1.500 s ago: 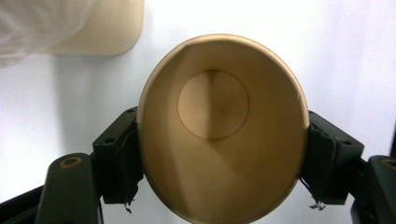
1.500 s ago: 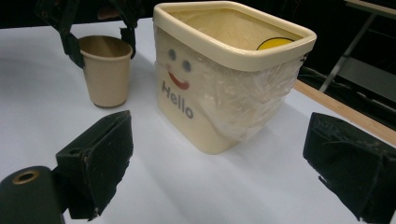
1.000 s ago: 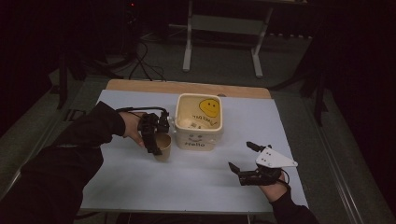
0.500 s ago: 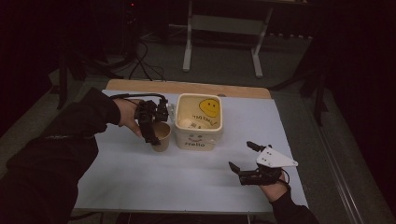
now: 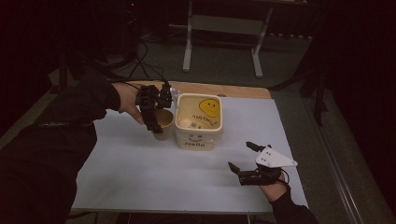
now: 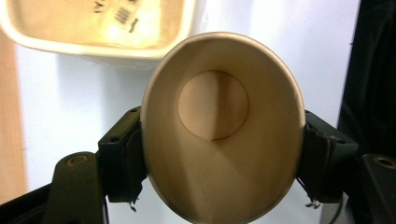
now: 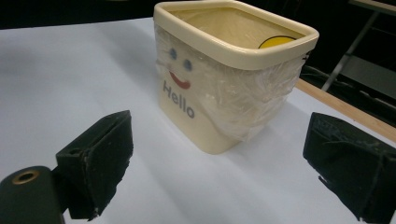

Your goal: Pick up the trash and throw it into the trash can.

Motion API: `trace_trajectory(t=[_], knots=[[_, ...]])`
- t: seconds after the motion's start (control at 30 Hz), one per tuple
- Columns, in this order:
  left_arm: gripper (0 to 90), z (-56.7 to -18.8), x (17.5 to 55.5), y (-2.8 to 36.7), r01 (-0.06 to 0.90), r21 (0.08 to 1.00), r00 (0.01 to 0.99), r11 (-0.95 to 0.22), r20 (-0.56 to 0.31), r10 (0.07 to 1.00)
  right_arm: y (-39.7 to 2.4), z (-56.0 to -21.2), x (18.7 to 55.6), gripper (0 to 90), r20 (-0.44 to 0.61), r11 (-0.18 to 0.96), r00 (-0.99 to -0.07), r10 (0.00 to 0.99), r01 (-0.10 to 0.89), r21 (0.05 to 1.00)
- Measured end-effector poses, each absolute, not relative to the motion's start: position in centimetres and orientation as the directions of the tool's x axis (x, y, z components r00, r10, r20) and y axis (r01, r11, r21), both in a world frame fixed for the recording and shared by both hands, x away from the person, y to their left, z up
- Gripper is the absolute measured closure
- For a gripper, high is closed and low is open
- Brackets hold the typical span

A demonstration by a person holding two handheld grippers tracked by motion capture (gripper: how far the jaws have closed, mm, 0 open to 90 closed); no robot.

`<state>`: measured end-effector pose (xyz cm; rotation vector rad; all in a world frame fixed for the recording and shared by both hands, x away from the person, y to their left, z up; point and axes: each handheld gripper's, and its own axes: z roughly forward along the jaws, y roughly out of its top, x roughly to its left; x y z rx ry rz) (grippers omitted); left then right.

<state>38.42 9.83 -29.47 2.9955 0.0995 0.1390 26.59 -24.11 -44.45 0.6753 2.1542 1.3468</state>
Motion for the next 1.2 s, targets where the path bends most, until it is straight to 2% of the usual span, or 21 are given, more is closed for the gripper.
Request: trace_trajectory(t=[0.6,1.2], knots=[[29.7,-25.7,39.8,7.4,0.049,0.15,0.992,-0.987,0.107,0.066,-24.2,-44.5,26.6,8.3,-0.157,0.387,-0.752,0.64,0.139,0.911],[29.6,-24.4,41.1,4.6,0.026,0.149,0.992,-0.988,0.121,0.044,-24.2,-44.5,26.6,8.3,-0.154,0.387,-0.756,0.636,0.139,0.912]])
